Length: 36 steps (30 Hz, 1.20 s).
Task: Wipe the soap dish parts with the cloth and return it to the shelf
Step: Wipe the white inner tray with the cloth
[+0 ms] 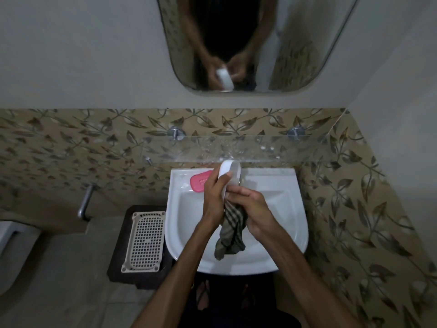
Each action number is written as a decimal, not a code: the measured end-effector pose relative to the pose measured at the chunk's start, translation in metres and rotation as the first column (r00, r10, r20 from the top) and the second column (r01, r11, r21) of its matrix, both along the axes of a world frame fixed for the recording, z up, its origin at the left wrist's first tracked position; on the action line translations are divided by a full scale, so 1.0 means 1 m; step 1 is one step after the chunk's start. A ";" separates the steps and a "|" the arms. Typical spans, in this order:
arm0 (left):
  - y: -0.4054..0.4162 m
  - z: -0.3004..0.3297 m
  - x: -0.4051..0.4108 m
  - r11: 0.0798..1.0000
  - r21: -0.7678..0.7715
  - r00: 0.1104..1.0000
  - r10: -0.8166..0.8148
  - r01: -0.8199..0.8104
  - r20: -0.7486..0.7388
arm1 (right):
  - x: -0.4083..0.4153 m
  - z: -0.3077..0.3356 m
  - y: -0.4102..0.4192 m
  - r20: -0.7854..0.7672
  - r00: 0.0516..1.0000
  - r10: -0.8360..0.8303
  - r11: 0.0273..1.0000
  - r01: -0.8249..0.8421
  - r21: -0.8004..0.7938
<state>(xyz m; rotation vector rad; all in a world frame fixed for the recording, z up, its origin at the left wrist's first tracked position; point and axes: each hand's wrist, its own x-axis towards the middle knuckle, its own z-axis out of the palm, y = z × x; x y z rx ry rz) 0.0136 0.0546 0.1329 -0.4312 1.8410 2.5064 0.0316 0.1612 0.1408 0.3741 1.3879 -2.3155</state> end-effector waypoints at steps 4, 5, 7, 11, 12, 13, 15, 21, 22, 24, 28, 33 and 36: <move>0.004 0.012 0.009 0.985 0.171 0.987 -0.016 -0.012 0.160 | -0.001 0.007 -0.003 -0.134 0.989 -0.062 0.996 0.070 0.055; 0.002 0.013 0.012 0.979 0.204 0.985 -0.014 -0.022 0.174 | 0.002 0.007 -0.005 -0.260 0.965 -0.036 0.973 0.093 0.213; -0.005 0.010 0.014 0.966 0.257 0.983 -0.010 -0.038 0.182 | 0.008 0.007 -0.009 -0.482 0.869 0.112 0.849 0.169 0.501; -0.010 0.009 0.016 0.948 0.317 0.990 -0.004 -0.040 0.139 | -0.001 0.017 -0.010 -0.616 0.761 0.203 0.612 0.393 0.687; -0.008 0.007 0.017 0.956 0.285 0.992 0.029 -0.063 0.123 | -0.003 0.019 -0.011 -0.625 0.762 0.170 0.573 0.439 0.692; -0.007 0.005 0.018 0.958 0.276 0.992 0.047 -0.078 0.120 | -0.003 0.020 -0.013 -0.627 0.764 0.150 0.567 0.453 0.688; -0.009 0.006 0.019 0.951 0.293 0.990 0.064 -0.099 0.129 | 0.002 0.019 -0.020 -0.625 0.761 0.176 0.628 0.402 0.666; -0.005 0.006 0.017 0.939 0.329 0.990 0.061 -0.100 0.128 | -0.006 0.015 -0.021 -0.691 0.714 0.110 0.561 0.530 0.636; -0.005 0.006 0.018 0.930 0.350 0.989 0.065 -0.108 0.134 | -0.006 0.014 -0.024 -0.700 0.697 0.158 0.571 0.514 0.640; -0.006 0.005 0.018 0.927 0.359 0.988 0.064 -0.112 0.143 | -0.005 0.012 -0.027 -0.692 0.692 0.206 0.587 0.478 0.653; -0.001 0.006 0.019 0.942 0.319 0.984 0.053 -0.105 0.168 | -0.016 0.008 -0.025 -0.622 0.783 -0.026 0.618 0.501 0.605; -0.015 -0.003 0.013 0.948 0.308 0.992 0.047 -0.081 0.116 | -0.002 0.000 -0.024 -0.468 0.877 0.111 0.837 0.171 0.520; -0.020 0.000 0.007 0.948 0.312 0.997 0.042 -0.059 0.060 | 0.010 -0.010 -0.016 -0.451 0.866 0.218 0.831 0.077 0.551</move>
